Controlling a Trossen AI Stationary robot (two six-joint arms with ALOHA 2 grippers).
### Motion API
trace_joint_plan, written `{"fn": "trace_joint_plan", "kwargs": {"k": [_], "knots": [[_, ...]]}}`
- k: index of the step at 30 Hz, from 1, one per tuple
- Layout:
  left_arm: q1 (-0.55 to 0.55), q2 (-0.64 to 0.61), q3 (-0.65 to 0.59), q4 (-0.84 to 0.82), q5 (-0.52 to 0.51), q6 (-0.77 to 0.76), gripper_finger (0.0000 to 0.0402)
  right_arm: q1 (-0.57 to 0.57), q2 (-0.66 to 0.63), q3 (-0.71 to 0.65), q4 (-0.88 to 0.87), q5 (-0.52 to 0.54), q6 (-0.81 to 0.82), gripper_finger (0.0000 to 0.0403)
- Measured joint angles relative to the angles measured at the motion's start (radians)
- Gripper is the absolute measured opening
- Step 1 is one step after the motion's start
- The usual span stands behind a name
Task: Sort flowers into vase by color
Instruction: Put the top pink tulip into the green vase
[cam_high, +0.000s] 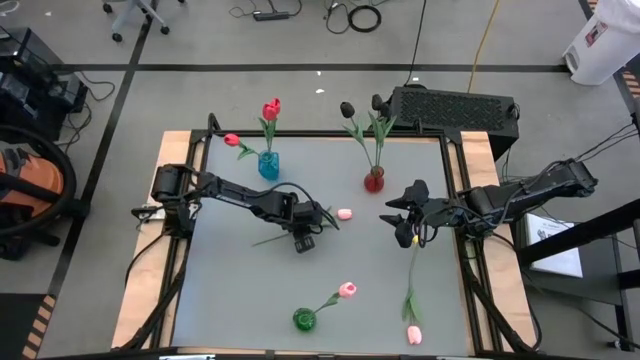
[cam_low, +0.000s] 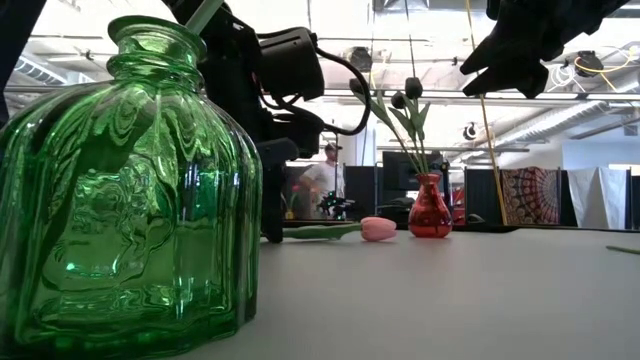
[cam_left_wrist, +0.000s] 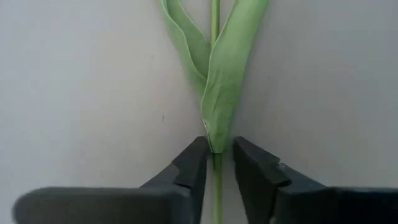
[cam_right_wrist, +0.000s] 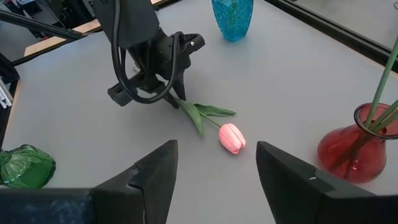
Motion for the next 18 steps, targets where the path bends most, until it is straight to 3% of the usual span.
{"fn": "trace_joint_plan", "kwargs": {"k": [6,18], "knots": [[0.000,0.000,0.000,0.000,0.003,-0.002,0.0012,0.000,0.000,0.000,0.000,0.000,0.000,0.0210],[-0.023,-0.037,0.012,-0.033,0.023,-0.003,0.0004,0.000,0.000,0.000,0.000,0.000,0.000,0.0210]]}}
